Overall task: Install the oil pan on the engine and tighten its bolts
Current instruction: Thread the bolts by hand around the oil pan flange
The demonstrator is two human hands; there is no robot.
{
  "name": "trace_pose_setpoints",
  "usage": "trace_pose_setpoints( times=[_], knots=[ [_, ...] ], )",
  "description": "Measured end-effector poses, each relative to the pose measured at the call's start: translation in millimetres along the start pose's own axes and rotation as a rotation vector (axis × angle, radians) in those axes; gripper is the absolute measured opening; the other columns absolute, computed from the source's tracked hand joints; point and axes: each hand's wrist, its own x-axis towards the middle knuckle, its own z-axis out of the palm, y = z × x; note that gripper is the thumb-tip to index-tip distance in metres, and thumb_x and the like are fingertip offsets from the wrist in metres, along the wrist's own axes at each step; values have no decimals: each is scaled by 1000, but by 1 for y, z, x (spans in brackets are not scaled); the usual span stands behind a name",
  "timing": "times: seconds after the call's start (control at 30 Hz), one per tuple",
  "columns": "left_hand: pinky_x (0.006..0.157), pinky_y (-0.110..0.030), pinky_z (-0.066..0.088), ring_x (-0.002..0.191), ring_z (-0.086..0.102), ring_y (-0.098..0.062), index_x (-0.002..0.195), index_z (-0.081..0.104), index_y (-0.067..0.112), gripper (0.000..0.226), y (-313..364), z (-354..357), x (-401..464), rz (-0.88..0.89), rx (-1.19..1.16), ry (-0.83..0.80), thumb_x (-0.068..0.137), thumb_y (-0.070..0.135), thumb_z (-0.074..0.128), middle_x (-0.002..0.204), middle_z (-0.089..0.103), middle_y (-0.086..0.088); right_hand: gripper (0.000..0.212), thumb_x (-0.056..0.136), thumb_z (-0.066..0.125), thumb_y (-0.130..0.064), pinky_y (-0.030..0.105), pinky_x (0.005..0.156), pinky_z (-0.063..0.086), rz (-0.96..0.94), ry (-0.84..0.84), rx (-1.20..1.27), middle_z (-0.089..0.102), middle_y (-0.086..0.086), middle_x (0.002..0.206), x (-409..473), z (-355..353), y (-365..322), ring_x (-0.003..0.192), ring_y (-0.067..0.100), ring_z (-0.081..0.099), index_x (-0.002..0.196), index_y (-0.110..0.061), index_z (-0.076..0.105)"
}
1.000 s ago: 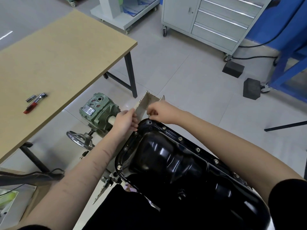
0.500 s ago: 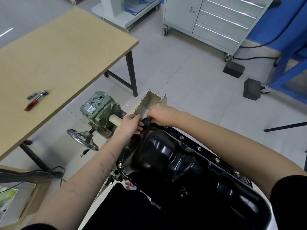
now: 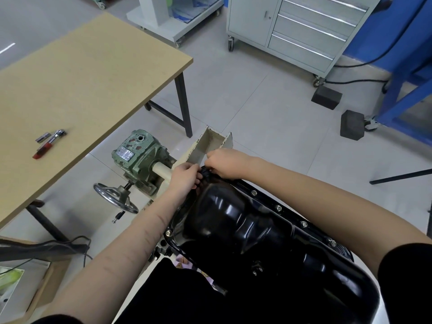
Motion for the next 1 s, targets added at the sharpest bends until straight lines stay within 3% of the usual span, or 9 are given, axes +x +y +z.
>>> trace_pose_setpoints(
  times=[0.2,0.4,0.57,0.67,0.87,1.0],
  knots=[
    [46,-18,34,50,41,-10,71,50,14,24,-1,0,-3,0,-6,7,93,10,41,60,49,-1,21,90,49,-9,39,80,43,73,-10,160,58,18,102,-4,-2,5,97,32,54,102,0,63],
    [37,-12,34,49,41,-10,70,50,14,23,-1,1,-3,1,3,29,91,9,41,60,49,0,19,92,42,-6,30,66,33,16,14,8,53,13,105,-1,5,1,97,28,55,101,-2,58],
    [33,-11,32,47,41,-10,69,50,14,24,-2,2,-4,17,11,52,91,7,42,60,49,-1,21,91,43,-6,29,64,30,-37,41,-26,55,13,106,-3,2,-1,100,27,54,109,-4,53],
    [33,-11,33,37,44,-3,69,50,14,24,-3,3,-5,26,21,72,90,6,43,59,50,0,23,90,42,-5,30,65,32,-74,10,-79,55,12,107,-3,-3,-3,100,27,55,110,-5,54],
    [49,-21,36,52,43,-11,65,50,16,25,-5,4,-3,62,81,111,88,8,45,60,51,1,25,93,35,-3,33,67,36,-98,21,-215,55,13,111,-3,-6,-9,103,28,55,112,-3,51],
    [57,-25,37,56,44,-11,62,49,17,26,-8,5,-1,83,115,130,86,9,46,61,51,2,27,95,32,-4,36,76,43,-90,39,-299,54,14,115,-2,-6,-12,108,28,53,115,-3,50]
  ],
)
